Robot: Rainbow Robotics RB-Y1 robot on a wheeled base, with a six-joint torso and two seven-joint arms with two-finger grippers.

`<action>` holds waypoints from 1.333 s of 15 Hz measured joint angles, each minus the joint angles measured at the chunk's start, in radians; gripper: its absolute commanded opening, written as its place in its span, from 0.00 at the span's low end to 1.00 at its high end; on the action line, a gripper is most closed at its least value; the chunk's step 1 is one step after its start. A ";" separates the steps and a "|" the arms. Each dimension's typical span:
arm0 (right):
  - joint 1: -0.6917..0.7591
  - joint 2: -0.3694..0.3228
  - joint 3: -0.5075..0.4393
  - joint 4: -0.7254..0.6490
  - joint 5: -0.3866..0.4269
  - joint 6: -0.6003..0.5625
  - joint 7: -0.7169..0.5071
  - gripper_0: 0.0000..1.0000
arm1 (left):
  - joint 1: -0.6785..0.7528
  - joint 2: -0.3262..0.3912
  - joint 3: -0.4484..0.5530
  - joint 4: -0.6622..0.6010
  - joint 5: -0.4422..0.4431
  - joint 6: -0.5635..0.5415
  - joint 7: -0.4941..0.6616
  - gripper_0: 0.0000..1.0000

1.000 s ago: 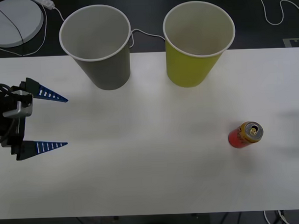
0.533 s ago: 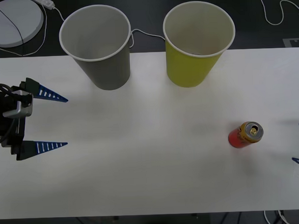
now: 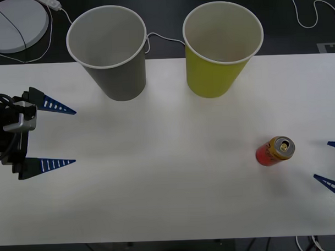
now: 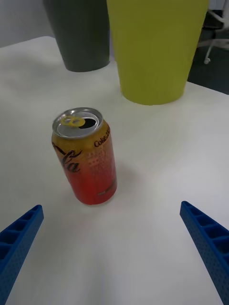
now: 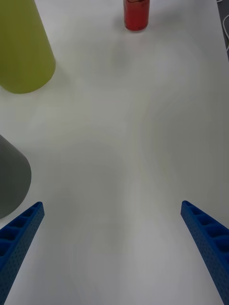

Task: Put the can into the green bin and the plastic bottle into the gray bin

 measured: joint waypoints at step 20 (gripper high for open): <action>-0.094 0.235 0.101 0.007 0.009 0.176 0.214 1.00 | 0.000 0.000 0.000 0.000 0.000 0.000 0.000 1.00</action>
